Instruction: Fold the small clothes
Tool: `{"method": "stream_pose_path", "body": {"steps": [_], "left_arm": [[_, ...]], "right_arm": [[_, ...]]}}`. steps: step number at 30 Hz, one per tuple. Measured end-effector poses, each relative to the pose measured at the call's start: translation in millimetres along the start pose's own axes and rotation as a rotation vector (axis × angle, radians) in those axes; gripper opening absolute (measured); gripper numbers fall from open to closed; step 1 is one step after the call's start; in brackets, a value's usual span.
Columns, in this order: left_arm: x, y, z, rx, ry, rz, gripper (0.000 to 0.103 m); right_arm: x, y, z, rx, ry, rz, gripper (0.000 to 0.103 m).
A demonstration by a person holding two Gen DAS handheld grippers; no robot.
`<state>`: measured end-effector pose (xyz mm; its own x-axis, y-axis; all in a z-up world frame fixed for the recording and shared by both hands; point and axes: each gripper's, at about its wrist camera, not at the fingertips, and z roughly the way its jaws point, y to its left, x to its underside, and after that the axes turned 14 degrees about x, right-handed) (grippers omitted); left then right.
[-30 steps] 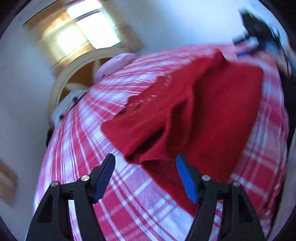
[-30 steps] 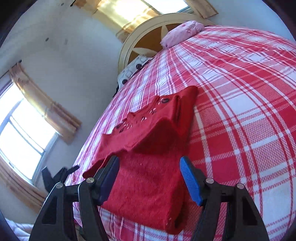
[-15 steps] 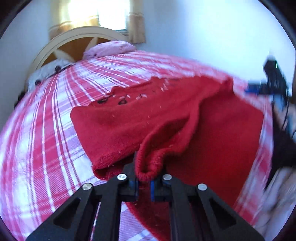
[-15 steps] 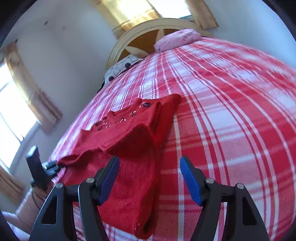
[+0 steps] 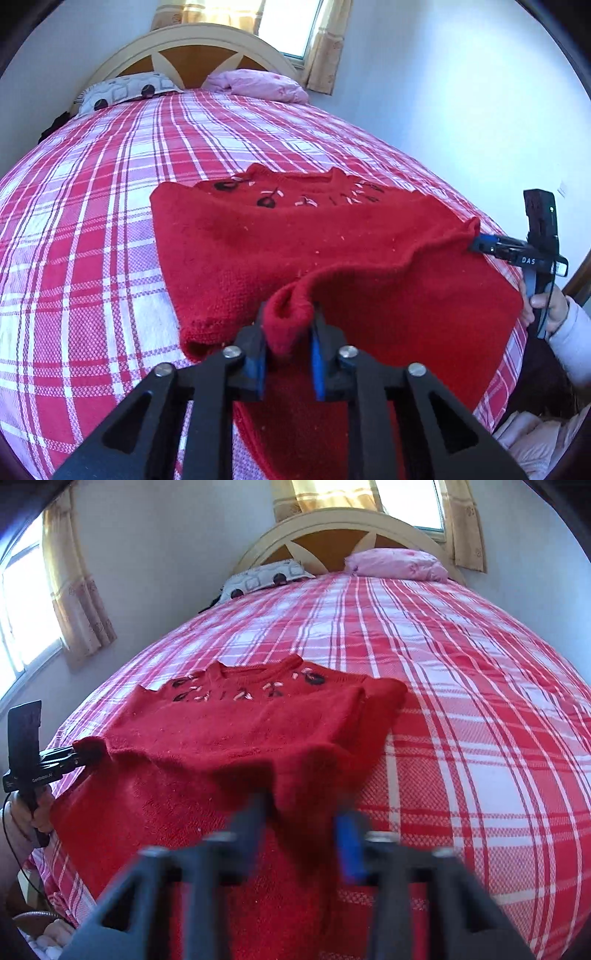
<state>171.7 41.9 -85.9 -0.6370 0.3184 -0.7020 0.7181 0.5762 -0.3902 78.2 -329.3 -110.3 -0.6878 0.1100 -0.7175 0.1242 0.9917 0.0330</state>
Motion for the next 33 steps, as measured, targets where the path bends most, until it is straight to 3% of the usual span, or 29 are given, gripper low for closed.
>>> {"method": "stream_pose_path", "body": {"steps": [5,7,12,17,22,27,33], "left_arm": [[0,-4,-2,-0.016,-0.024,-0.014,0.007],[1,-8,-7,-0.023,-0.040,-0.020,0.007],[9,-21,-23,-0.019,-0.098,-0.022,0.006],[6,-28,-26,-0.059,-0.126,0.001,0.006],[3,-26,-34,-0.045,-0.171,-0.032,0.006],[-5,-28,-41,-0.047,-0.189,-0.055,0.006],[-42,-23,-54,-0.063,-0.232,-0.072,0.006]], "right_arm": [[7,-2,-20,0.014,-0.025,0.033,0.014],[11,-1,-33,0.032,-0.044,0.031,0.007],[18,1,-54,-0.005,-0.081,0.054,0.007],[12,6,-54,0.014,-0.094,0.030,0.007],[7,7,-71,0.019,-0.145,0.031,0.006],[-13,9,-86,0.004,-0.182,0.010,0.006],[-60,8,-79,0.017,-0.216,-0.021,0.006]]}}
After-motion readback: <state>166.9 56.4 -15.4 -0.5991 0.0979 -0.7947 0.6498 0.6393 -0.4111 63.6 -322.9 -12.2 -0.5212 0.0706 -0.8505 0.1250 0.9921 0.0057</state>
